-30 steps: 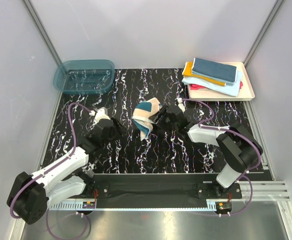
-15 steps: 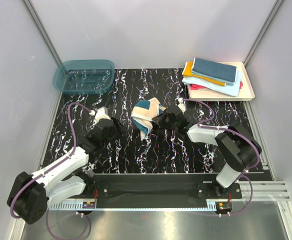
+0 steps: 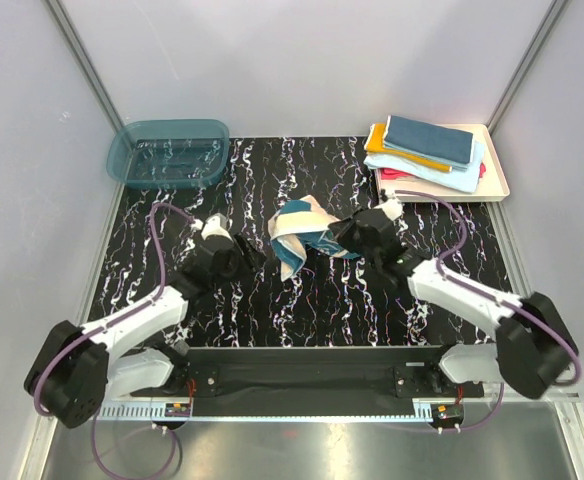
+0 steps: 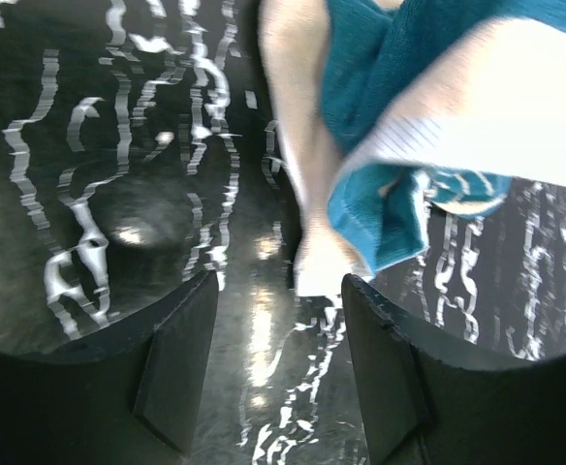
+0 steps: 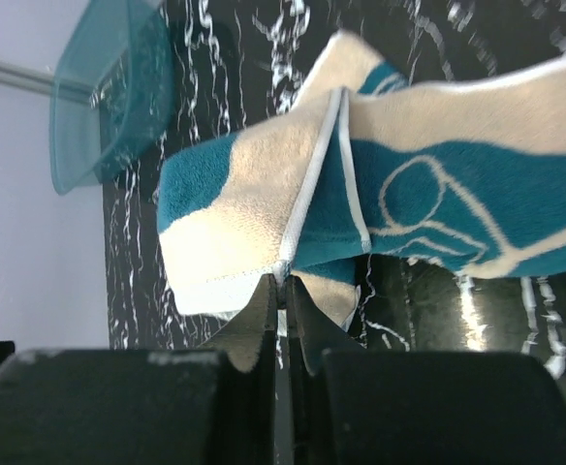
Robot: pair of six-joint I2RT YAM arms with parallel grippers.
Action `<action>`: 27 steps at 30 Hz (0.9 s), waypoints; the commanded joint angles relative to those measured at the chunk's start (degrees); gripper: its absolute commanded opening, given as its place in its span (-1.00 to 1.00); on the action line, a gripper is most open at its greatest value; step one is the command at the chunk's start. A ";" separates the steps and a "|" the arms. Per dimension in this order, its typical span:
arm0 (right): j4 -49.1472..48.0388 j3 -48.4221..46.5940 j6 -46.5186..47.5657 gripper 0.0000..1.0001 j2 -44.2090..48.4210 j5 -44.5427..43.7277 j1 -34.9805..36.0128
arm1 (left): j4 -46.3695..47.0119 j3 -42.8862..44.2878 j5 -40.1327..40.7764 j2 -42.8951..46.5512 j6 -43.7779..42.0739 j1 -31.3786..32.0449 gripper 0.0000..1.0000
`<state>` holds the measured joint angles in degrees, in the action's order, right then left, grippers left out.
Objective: Fold and stack the towels
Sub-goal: Flatten out the crumpled towel
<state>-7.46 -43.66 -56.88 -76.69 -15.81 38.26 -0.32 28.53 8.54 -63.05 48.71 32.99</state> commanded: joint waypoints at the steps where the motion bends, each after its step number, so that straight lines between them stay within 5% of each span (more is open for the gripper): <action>1: 7.10 0.16 4.84 -1.00 7.40 -9.74 0.32 | 9.18 0.03 -5.45 -2.25 0.95 -0.21 0.18; 19: 25.47 1.30 11.00 -1.00 19.73 -17.23 -1.43 | 24.05 2.84 -15.66 -24.75 6.22 1.20 0.17; 27: 26.10 2.17 11.53 -1.00 21.05 -15.74 -3.02 | 19.57 1.00 -12.32 -23.27 9.56 2.16 -0.17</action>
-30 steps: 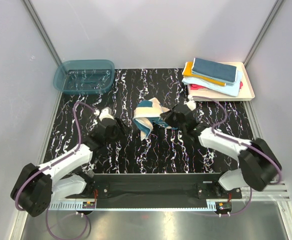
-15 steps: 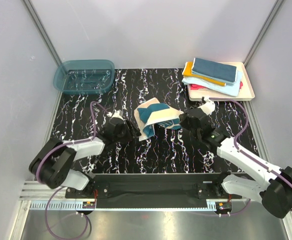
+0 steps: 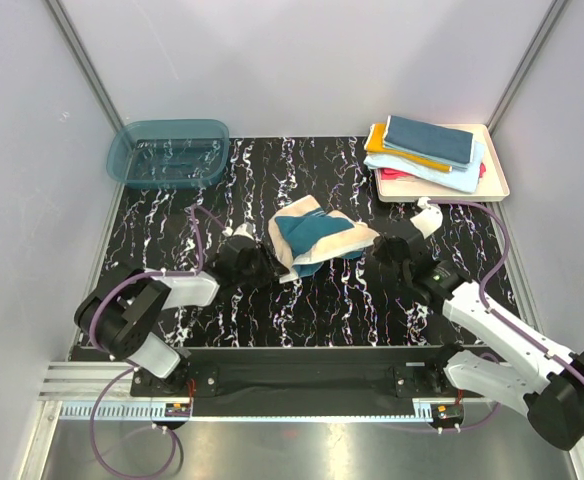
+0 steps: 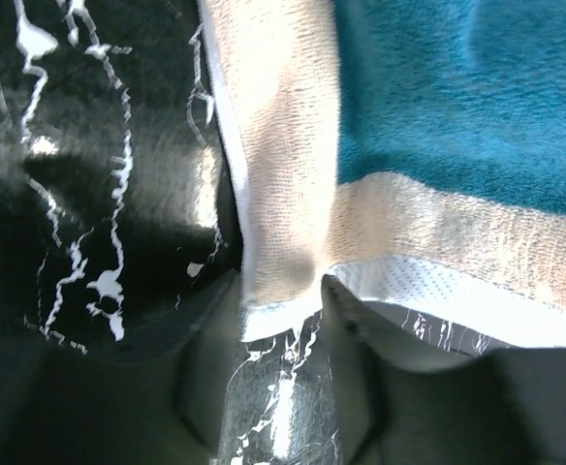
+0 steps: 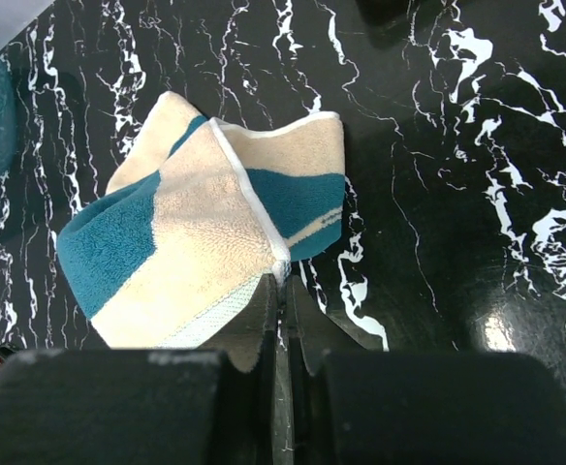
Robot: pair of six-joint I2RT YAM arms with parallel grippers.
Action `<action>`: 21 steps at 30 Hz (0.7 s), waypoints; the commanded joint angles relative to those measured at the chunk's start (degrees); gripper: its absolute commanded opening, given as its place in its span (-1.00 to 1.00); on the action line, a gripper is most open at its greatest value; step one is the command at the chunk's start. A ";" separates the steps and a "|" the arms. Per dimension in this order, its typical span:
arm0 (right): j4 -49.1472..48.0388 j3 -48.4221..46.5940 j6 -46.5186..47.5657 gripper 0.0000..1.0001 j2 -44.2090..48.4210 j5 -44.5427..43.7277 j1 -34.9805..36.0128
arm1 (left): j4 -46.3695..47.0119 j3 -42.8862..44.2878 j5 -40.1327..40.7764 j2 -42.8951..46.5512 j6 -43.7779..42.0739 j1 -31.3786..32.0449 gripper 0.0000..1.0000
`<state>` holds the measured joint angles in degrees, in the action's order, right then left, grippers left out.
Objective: Fold and stack the towels
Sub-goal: Flatten out the crumpled towel
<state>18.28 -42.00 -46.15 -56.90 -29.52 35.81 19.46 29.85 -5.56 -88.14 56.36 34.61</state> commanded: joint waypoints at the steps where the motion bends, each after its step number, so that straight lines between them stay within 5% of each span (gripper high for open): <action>1: 0.35 0.51 0.97 -1.00 1.44 -1.95 -0.74 | -0.74 -0.49 2.04 2.35 1.91 0.72 -0.20; 12: 0.35 -1.85 3.08 -1.00 0.39 -0.19 -1.18 | -4.95 1.62 3.98 7.01 0.07 0.72 -0.97; 21: 6.32 -11.59 10.02 -1.00 0.04 7.00 -1.71 | -22.61 11.80 10.83 20.71 -8.88 0.72 -1.00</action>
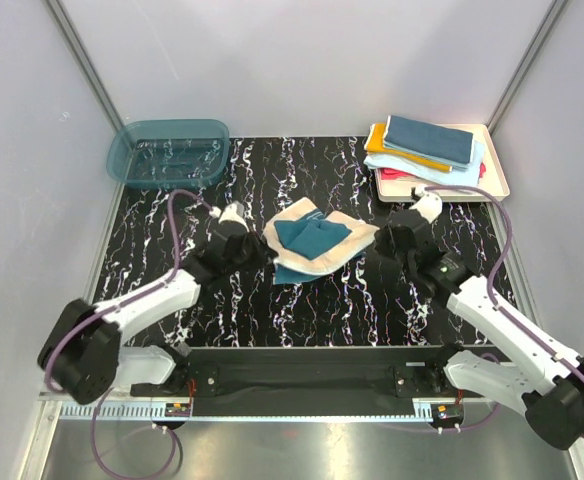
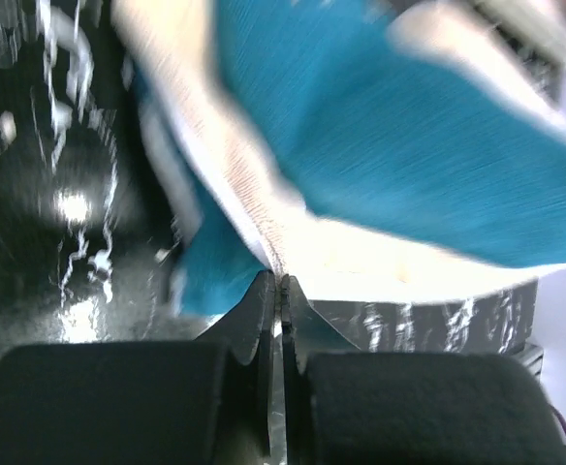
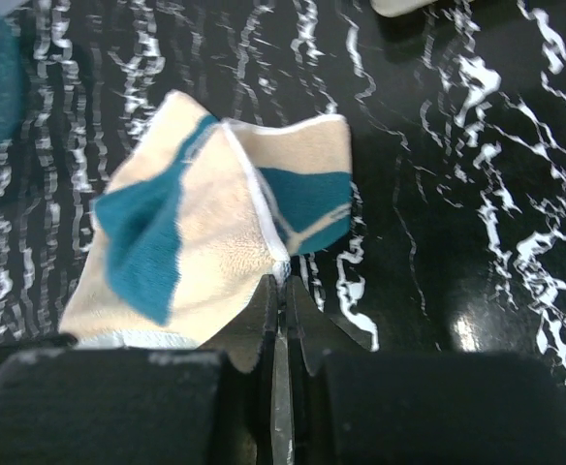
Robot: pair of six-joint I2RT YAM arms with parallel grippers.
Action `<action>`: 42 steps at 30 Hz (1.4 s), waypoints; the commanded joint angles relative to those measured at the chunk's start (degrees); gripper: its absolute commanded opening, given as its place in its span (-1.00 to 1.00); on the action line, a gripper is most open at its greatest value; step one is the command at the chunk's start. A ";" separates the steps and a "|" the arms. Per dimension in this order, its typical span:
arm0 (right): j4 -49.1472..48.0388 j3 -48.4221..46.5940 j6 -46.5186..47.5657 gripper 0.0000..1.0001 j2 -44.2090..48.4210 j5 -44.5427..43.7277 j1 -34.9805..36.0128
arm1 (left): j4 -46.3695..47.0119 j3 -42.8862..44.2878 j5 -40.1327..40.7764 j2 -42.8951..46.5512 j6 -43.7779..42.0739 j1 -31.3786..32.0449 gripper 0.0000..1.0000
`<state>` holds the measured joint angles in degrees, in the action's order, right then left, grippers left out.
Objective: Fold and stack the towels
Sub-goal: Flatten out the crumpled towel
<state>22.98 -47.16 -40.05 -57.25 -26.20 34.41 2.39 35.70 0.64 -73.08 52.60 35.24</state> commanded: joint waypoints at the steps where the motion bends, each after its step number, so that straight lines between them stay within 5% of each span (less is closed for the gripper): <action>1: 2.84 -7.50 4.45 -1.00 0.39 4.48 -0.31 | -6.95 7.00 4.98 6.97 -5.83 0.17 -1.00; 16: 11.02 -25.69 13.15 -1.00 2.94 13.54 -0.40 | -21.72 22.11 9.55 27.11 -13.74 5.44 -1.00; 22: 9.72 -38.26 18.69 -1.00 2.15 16.09 -0.40 | -26.91 37.73 11.22 26.85 -19.54 8.96 -1.00; 42: 7.08 -77.90 29.77 -1.00 -6.38 30.94 -0.31 | -36.23 84.33 -2.49 15.34 -27.99 10.72 -1.00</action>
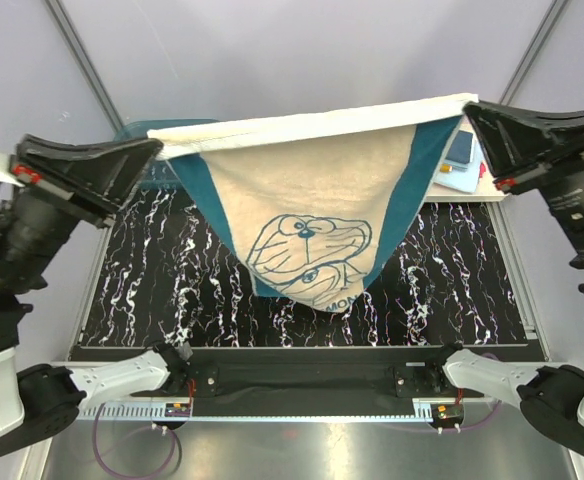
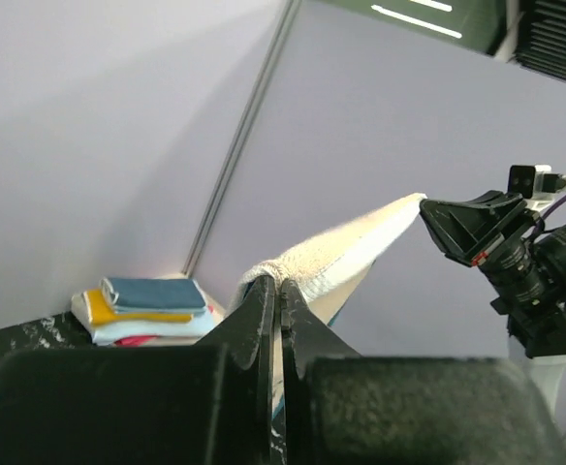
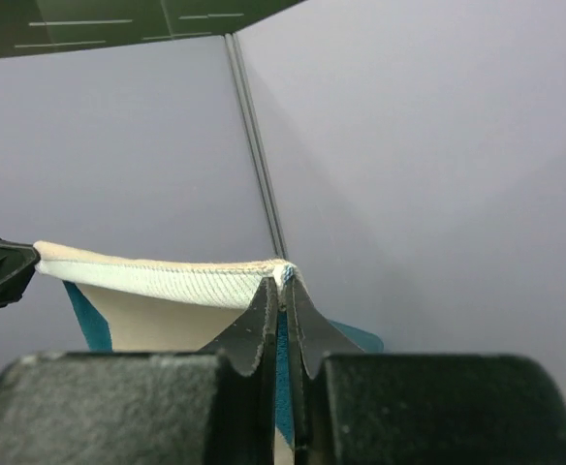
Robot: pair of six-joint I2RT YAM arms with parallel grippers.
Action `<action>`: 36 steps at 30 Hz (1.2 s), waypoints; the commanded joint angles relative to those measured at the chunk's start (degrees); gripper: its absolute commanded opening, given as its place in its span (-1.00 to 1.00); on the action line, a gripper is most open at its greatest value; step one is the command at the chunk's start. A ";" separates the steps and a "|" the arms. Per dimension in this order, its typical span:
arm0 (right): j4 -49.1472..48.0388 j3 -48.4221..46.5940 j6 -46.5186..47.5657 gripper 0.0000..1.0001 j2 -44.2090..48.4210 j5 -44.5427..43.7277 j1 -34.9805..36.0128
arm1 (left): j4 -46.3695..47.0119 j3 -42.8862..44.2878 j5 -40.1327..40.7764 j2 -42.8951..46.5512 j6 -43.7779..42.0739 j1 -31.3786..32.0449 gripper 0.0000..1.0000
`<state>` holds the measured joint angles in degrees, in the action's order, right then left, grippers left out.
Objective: Fold and stack the towels
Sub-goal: Flatten out the crumpled towel
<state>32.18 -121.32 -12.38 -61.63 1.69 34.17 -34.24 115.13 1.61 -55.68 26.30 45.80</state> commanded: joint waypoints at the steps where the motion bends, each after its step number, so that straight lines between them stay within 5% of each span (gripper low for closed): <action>1: -2.47 -4.36 2.36 -1.00 -2.18 3.23 -0.07 | 0.84 5.88 -3.45 -2.59 -1.61 0.17 -1.00; 6: -4.32 -8.31 3.33 -1.00 -3.94 2.88 -0.07 | 2.86 9.23 -1.79 -5.49 -1.61 0.17 -1.00; 16: -4.93 -7.63 9.12 -1.00 -17.38 -4.15 -0.42 | 6.89 8.45 15.71 -14.79 -7.49 -2.63 -1.00; 19: -6.87 -4.37 6.08 -1.00 -22.38 -1.79 -5.66 | 10.57 3.89 1.72 -18.57 2.82 -16.67 -1.00; 24: -11.26 -4.62 -0.36 -1.00 -36.08 8.32 -15.00 | 20.07 -3.94 -9.77 -27.97 11.21 -32.58 -1.00; 33: -9.16 -33.26 -9.58 -1.00 -71.50 17.38 -23.88 | 30.37 6.32 -21.46 -58.09 18.60 -44.73 -1.00; 36: -12.83 -34.00 -12.92 -1.00 -76.44 18.78 -25.81 | 29.84 13.52 -23.92 -64.96 18.78 -45.71 -1.00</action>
<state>24.91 -150.76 -20.67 -138.61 16.71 10.15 -10.87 120.01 -16.16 -118.65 42.72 1.50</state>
